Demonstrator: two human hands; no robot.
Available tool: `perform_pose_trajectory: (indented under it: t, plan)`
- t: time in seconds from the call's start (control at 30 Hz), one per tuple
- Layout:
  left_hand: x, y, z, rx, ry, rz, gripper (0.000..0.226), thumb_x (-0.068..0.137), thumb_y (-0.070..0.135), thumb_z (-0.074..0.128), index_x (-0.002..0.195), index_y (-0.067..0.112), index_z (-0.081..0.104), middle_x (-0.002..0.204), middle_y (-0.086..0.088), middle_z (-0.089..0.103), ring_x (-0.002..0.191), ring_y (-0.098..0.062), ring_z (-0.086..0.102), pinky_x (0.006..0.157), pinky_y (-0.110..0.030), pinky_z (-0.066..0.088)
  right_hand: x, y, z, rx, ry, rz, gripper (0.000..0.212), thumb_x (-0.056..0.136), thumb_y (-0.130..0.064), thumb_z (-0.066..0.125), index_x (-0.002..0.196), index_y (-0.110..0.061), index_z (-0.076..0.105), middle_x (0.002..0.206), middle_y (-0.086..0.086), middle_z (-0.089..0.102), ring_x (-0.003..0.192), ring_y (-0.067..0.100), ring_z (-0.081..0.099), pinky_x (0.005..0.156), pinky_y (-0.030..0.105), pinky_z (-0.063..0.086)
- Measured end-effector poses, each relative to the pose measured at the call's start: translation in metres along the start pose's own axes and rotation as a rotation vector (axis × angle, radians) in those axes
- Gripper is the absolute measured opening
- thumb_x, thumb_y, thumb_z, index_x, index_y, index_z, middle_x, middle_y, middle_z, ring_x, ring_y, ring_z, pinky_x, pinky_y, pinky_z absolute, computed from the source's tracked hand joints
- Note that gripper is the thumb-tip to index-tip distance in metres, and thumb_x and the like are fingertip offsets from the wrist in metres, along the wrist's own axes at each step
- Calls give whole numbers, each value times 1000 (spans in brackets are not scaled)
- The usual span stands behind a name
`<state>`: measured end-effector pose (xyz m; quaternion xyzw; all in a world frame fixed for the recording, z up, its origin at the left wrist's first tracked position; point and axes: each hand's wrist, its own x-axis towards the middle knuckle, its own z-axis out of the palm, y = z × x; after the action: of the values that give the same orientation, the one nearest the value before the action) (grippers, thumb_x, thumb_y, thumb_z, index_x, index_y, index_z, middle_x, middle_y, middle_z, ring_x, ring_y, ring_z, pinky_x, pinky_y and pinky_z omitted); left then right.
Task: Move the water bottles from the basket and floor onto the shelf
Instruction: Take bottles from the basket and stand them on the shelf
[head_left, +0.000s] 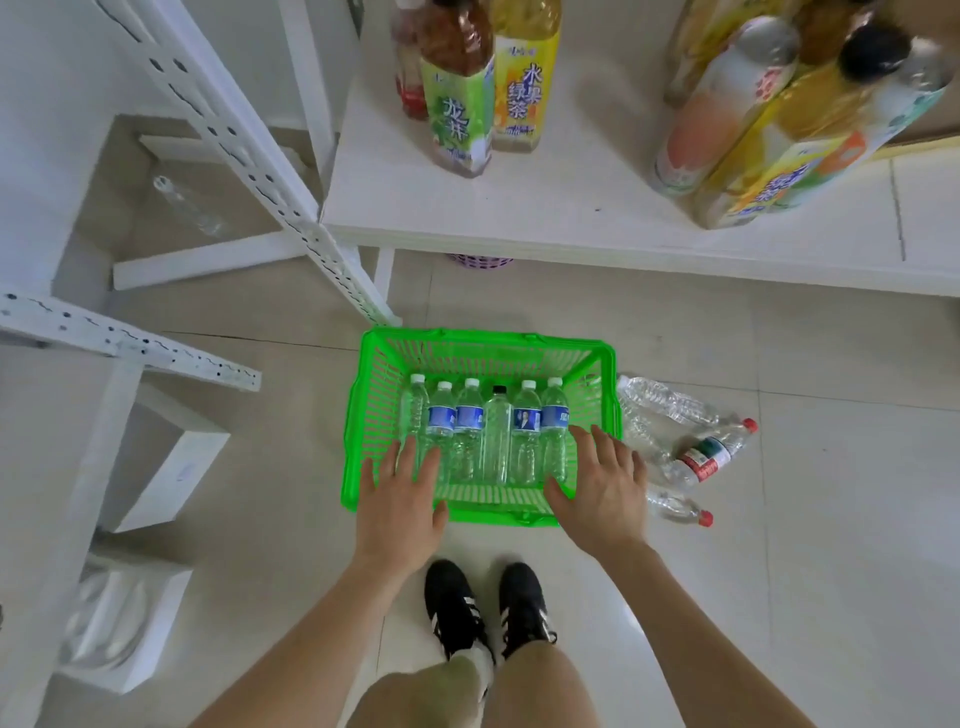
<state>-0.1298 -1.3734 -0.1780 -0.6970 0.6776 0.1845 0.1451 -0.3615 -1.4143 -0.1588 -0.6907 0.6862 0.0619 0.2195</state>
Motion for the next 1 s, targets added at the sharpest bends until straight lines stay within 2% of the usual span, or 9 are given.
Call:
perform_pose_trajectory:
  t: [0.2, 0.3, 0.47, 0.63, 0.7, 0.8, 0.93, 1.0]
  plan:
    - [77, -12, 90, -83, -37, -38, 71, 91, 48, 52, 151, 23, 25, 159, -12, 25, 146, -30, 23, 117, -53, 21, 79, 12, 92, 27, -30, 15, 71, 84, -47, 60, 143, -13, 41, 147, 13, 44, 134, 33, 40, 111, 52, 27]
    - [116, -20, 134, -117, -13, -59, 71, 91, 50, 52, 150, 21, 28, 156, -13, 31, 143, -30, 30, 116, -52, 27, 118, 17, 140, 45, -22, 16, 69, 83, -47, 62, 140, -11, 44, 140, 13, 50, 128, 34, 45, 109, 53, 32]
    - [179, -30, 197, -146, 6, -96, 70, 93, 54, 45, 151, 23, 22, 155, -9, 31, 142, -26, 31, 117, -49, 26, 175, 25, 210, 83, -9, 20, 69, 81, -46, 65, 137, -10, 48, 132, 10, 57, 121, 34, 51, 105, 51, 37]
    - [228, -36, 245, -162, 47, -83, 73, 92, 54, 47, 151, 22, 20, 151, -7, 38, 139, -25, 35, 116, -49, 29, 218, 36, 259, 99, -32, 56, 68, 85, -46, 61, 140, -10, 43, 133, 11, 55, 124, 33, 48, 107, 49, 34]
    - [243, -37, 258, -147, 68, -69, 72, 91, 54, 45, 150, 20, 22, 149, -6, 41, 138, -25, 37, 115, -48, 28, 230, 42, 273, 119, -47, 65, 70, 83, -39, 65, 142, -10, 39, 135, 11, 53, 127, 33, 45, 107, 49, 32]
    - [258, -41, 275, -140, 87, -66, 72, 92, 55, 41, 150, 16, 25, 150, -7, 42, 141, -24, 34, 117, -50, 22, 242, 50, 287, 164, -75, 75, 78, 78, -25, 70, 145, -11, 33, 136, 11, 51, 130, 33, 40, 113, 53, 24]
    - [274, -46, 289, -106, 81, -59, 79, 89, 60, 42, 150, 12, 25, 155, -6, 36, 147, -20, 23, 118, -55, 7, 255, 56, 304, 117, -5, 38, 74, 83, -45, 65, 144, -14, 35, 130, 8, 57, 128, 28, 45, 115, 51, 16]
    - [284, -48, 291, -74, 62, -52, 86, 86, 65, 42, 151, 13, 23, 156, -6, 33, 148, -19, 19, 116, -57, -1, 262, 61, 311, 149, 30, 33, 73, 84, -48, 64, 142, -14, 37, 127, 10, 59, 126, 29, 46, 114, 50, 15]
